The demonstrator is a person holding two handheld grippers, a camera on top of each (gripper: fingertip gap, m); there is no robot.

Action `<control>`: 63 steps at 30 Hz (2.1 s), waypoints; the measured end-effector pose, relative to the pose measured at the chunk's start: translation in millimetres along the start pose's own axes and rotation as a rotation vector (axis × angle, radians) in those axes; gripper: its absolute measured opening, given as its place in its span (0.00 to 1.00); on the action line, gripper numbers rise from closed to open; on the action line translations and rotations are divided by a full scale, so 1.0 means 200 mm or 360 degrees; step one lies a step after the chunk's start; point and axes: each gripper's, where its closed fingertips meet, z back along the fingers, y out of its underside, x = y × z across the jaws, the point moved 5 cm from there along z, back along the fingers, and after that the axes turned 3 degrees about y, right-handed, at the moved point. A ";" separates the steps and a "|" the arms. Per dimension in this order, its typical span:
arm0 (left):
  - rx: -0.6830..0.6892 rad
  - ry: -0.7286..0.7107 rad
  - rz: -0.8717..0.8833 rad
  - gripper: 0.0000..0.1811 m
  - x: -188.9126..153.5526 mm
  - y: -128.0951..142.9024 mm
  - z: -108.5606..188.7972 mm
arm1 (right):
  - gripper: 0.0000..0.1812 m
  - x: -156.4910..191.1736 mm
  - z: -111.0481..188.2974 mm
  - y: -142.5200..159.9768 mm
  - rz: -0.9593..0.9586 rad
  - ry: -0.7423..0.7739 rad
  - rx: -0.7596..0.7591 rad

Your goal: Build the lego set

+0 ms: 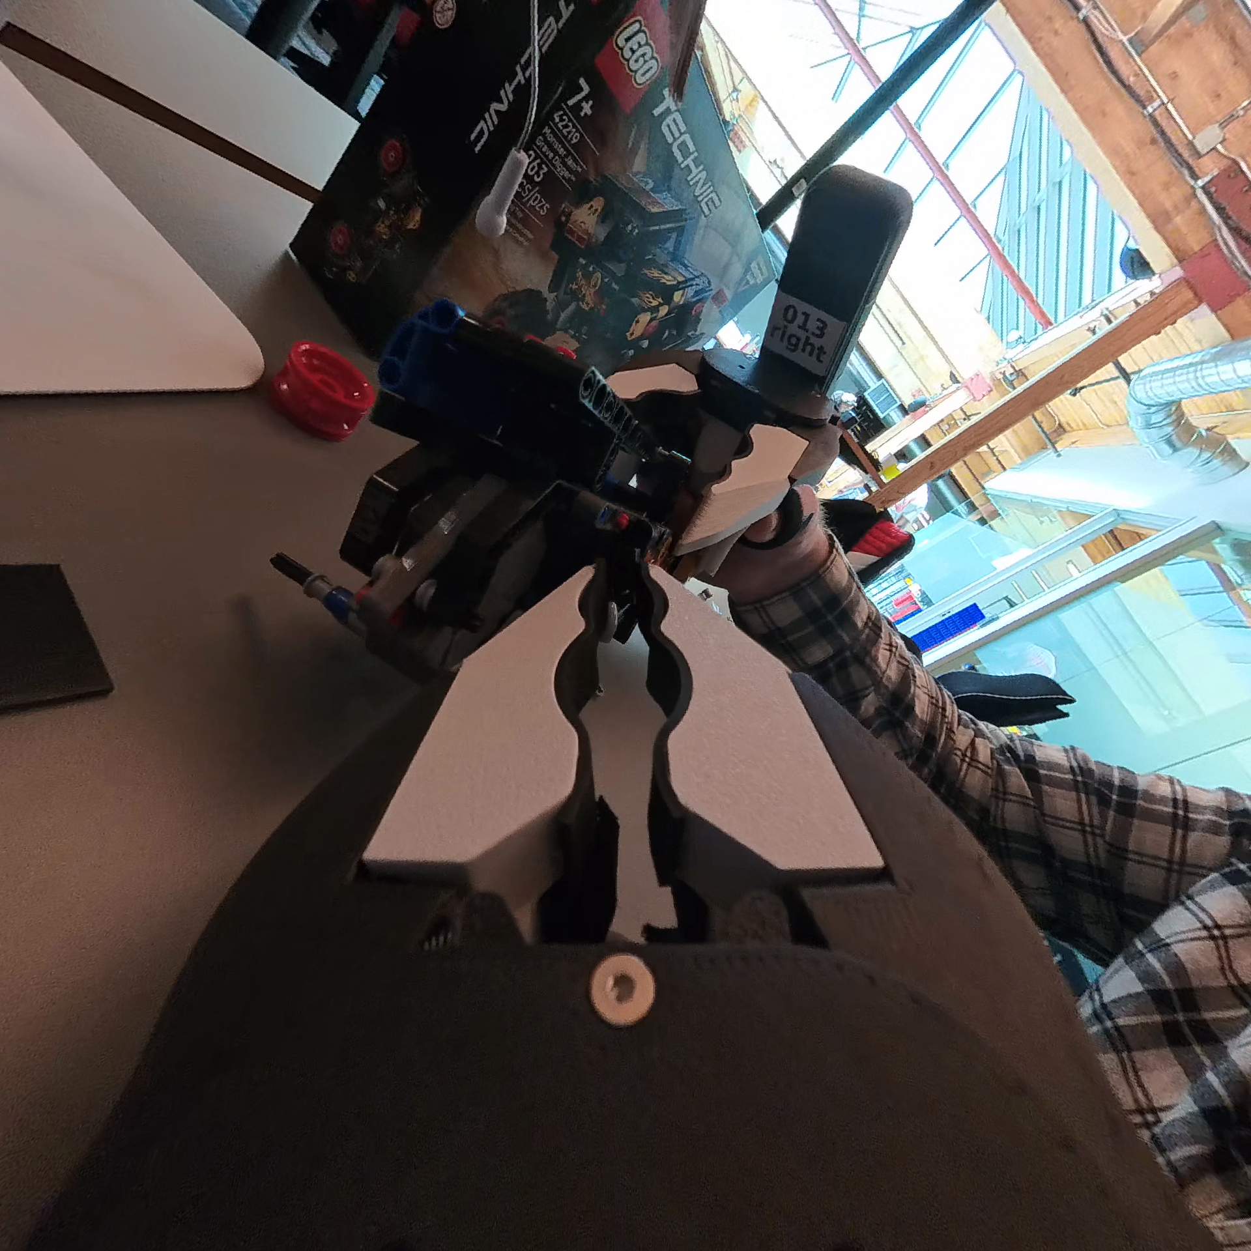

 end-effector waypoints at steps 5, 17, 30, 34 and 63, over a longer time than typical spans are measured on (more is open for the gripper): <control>0.0023 -0.0014 -0.0097 0.04 -0.01 0.00 -0.01 | 0.33 0.00 0.01 0.00 -0.0015 -0.0027 -0.0002; 0.0116 0.0000 -0.0188 0.04 -0.02 0.03 -0.02 | 0.32 0.00 0.01 0.01 -0.0028 -0.0075 0.0005; 0.0197 0.0114 0.0010 0.04 0.01 0.03 -0.06 | 0.32 -0.02 0.02 0.01 -0.0050 -0.0086 -0.0015; 0.0189 0.0131 0.0048 0.04 0.01 0.02 -0.06 | 0.32 -0.03 0.02 0.01 -0.0045 -0.0073 -0.0015; 0.0183 0.0038 0.0072 0.04 0.03 0.04 -0.04 | 0.23 0.12 0.14 -0.06 0.0600 0.0513 0.0160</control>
